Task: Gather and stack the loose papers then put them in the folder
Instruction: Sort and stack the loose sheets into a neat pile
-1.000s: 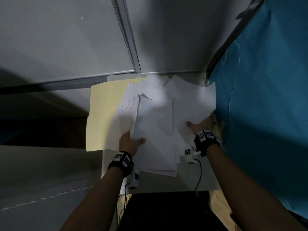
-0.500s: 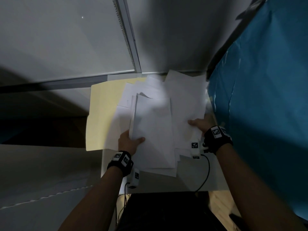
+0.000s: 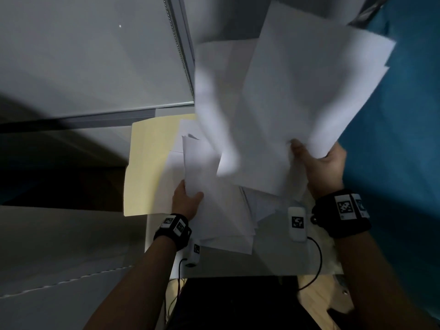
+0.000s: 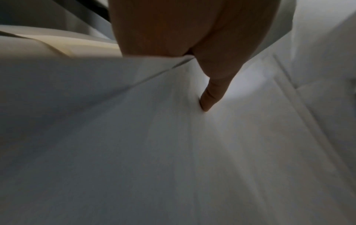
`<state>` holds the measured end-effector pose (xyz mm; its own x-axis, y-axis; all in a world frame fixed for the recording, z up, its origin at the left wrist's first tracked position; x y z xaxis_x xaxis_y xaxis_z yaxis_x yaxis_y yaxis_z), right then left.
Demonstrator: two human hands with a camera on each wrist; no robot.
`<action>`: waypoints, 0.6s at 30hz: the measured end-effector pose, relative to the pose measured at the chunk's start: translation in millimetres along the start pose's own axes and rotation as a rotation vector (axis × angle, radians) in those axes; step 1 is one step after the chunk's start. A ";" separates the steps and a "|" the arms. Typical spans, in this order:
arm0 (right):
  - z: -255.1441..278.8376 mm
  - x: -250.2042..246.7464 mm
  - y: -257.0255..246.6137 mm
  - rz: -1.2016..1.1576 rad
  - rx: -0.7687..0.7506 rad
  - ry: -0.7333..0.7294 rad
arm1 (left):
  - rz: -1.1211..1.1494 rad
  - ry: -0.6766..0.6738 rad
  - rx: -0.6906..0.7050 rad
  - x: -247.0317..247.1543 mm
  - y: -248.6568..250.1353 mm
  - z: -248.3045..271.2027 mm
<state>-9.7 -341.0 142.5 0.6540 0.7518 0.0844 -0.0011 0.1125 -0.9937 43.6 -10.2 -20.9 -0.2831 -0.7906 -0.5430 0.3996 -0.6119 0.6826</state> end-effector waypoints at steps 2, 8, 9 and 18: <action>0.1 3.2 11.6 -0.026 0.084 -0.035 | -0.060 0.011 -0.017 -0.7 -0.9 0.4; 2.6 9.2 60.2 -0.188 0.346 -0.048 | -0.115 -0.142 -0.171 -2.7 -1.1 8.6; 4.6 10.8 64.4 -0.188 0.372 -0.047 | -0.098 -0.113 -0.089 -3.9 3.8 8.1; 29.3 17.7 144.6 0.522 0.367 -0.427 | 0.575 -0.159 -0.334 -11.2 1.2 8.2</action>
<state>-20.5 -292.3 2.5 0.1504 0.9440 -0.2937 -0.5295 -0.1739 -0.8303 40.1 -2.2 -10.0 -0.0598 -0.9973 -0.0437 0.7653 -0.0739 0.6394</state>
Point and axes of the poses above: each hand's wrist, its own z-axis away from the middle knuckle, its own x-axis out of the palm, y = z × x, the point moved 2 cm from there along -z, towards the middle knuckle, and after that the axes turned 6 degrees about -z, right-handed, at the moved point
